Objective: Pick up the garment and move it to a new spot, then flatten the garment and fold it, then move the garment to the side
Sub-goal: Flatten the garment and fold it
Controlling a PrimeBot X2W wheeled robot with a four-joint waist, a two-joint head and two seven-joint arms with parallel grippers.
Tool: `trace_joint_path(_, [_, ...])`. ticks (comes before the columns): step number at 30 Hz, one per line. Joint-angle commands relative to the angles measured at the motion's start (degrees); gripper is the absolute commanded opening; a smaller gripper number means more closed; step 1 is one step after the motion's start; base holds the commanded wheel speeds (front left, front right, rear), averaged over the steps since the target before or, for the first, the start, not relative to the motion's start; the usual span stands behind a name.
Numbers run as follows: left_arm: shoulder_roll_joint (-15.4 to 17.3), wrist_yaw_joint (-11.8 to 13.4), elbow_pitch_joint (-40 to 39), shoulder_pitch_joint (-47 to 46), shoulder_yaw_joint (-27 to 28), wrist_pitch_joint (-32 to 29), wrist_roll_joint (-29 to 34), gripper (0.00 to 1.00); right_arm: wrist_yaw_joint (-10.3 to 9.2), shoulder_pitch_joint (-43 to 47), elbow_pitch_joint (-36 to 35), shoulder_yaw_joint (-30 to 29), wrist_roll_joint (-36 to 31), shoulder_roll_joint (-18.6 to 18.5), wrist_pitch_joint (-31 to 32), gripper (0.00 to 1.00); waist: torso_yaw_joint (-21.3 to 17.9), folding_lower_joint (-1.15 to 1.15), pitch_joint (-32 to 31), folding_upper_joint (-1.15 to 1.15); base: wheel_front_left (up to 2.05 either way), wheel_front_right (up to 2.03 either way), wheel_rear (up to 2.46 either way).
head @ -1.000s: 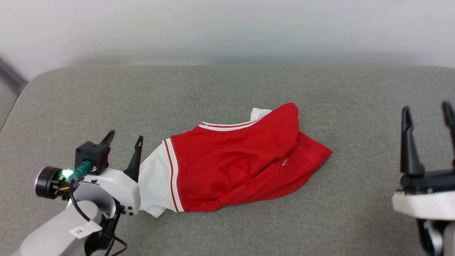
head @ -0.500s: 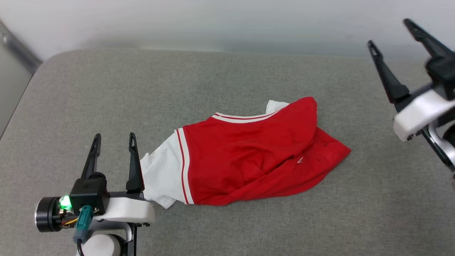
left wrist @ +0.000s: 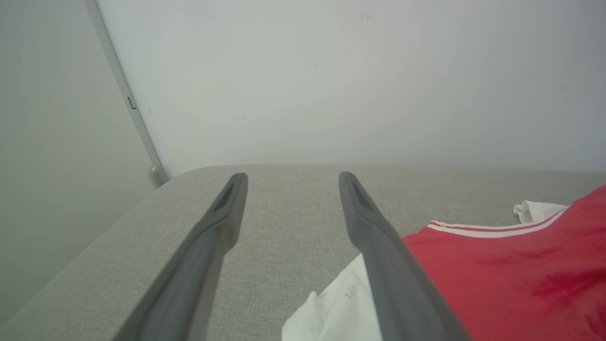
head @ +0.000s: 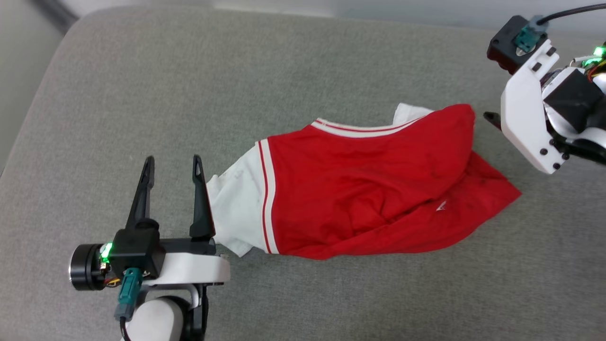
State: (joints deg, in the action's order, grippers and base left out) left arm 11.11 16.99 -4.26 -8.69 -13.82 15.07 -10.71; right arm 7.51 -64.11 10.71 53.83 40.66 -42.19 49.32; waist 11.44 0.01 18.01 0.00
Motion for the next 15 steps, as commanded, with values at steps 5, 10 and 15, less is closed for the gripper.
trace_joint_path(5, [-3.3, -2.8, -0.7, -2.3, 1.8, 0.1, 2.3, 1.00, -0.04, -4.5, 3.9, 5.8, 1.6, 0.0, 4.1, 1.00, 3.9, -0.01, 6.0, 0.00, 0.00, 0.00, 0.00])
trace_joint_path(10, [-5.8, -5.3, -1.0, -3.6, 3.7, 0.1, 3.7, 1.00, -0.04, -6.2, 7.8, 12.4, 3.0, 0.4, 4.3, 1.00, 5.3, -0.01, 9.4, 0.00, 0.00, 0.00, 0.00])
trace_joint_path(15, [-7.2, -6.9, -0.7, -4.5, 5.3, 0.1, 4.6, 1.00, -0.03, -4.4, 11.2, 17.6, 5.6, 1.3, 1.6, 1.00, 5.9, -0.01, 11.0, 0.00, 0.00, 0.00, 0.00])
